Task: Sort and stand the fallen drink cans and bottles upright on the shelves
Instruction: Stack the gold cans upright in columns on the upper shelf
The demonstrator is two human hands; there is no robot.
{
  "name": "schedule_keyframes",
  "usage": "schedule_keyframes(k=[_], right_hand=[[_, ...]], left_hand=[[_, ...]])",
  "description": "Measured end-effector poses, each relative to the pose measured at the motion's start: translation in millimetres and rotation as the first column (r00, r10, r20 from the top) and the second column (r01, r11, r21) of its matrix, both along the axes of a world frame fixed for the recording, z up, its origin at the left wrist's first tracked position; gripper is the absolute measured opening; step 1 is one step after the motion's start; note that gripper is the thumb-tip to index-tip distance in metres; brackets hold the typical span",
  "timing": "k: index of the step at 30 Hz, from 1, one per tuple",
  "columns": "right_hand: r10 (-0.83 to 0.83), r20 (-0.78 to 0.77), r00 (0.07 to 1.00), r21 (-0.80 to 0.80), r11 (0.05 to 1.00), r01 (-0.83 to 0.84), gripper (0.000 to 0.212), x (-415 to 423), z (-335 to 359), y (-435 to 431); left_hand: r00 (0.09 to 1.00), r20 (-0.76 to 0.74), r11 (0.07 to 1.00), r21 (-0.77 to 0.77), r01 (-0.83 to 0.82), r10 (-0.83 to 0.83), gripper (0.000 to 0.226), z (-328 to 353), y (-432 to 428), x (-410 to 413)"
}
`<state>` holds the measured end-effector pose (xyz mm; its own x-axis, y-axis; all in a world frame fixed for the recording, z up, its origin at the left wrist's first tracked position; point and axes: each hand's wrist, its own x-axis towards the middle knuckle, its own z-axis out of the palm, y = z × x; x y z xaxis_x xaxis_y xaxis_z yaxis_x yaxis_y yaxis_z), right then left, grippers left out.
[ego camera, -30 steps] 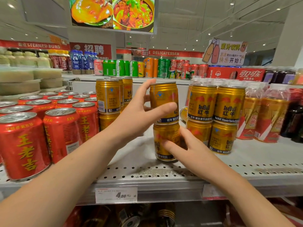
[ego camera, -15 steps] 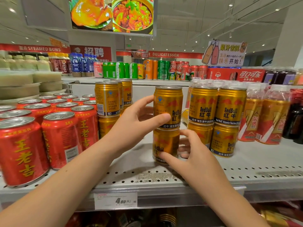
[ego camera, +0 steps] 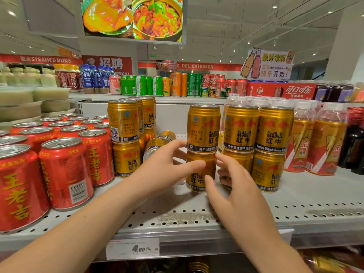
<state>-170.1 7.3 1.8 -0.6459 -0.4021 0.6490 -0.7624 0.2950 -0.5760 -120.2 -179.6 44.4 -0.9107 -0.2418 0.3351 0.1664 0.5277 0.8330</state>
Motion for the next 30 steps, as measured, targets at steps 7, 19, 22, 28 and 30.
schedule_keyframes(k=[7, 19, 22, 28, 30], right_hand=[[-0.254, -0.186, 0.949, -0.294, 0.936, 0.193, 0.015, -42.7, 14.2, 68.7], [-0.031, 0.196, 0.980, 0.098, 0.995, 0.012, 0.034, -100.3, 28.3, 87.6], [-0.016, 0.207, 0.978, 0.173, 0.985, -0.020, 0.043, -112.7, 35.9, 78.0], [0.010, 0.186, 0.982, 0.213, 0.976, -0.050, 0.040, -130.9, 38.8, 45.1], [0.035, 0.197, 0.980, 0.198, 0.977, -0.075, 0.032, -136.1, 37.0, 32.5]], left_hand=[[1.000, 0.024, 1.000, -0.024, -0.016, 0.016, 0.052, -2.2, -2.0, -6.3], [0.990, -0.056, 0.974, -0.185, -0.134, 0.126, 0.035, 1.2, 6.6, -4.5], [0.973, -0.081, 0.951, -0.205, -0.230, 0.218, 0.035, 1.8, 5.9, -4.7], [0.925, -0.071, 0.889, -0.259, -0.378, 0.373, 0.083, 2.6, 2.9, -10.5], [0.913, -0.080, 0.870, -0.282, -0.405, 0.399, 0.083, 3.4, 3.9, -14.2]])
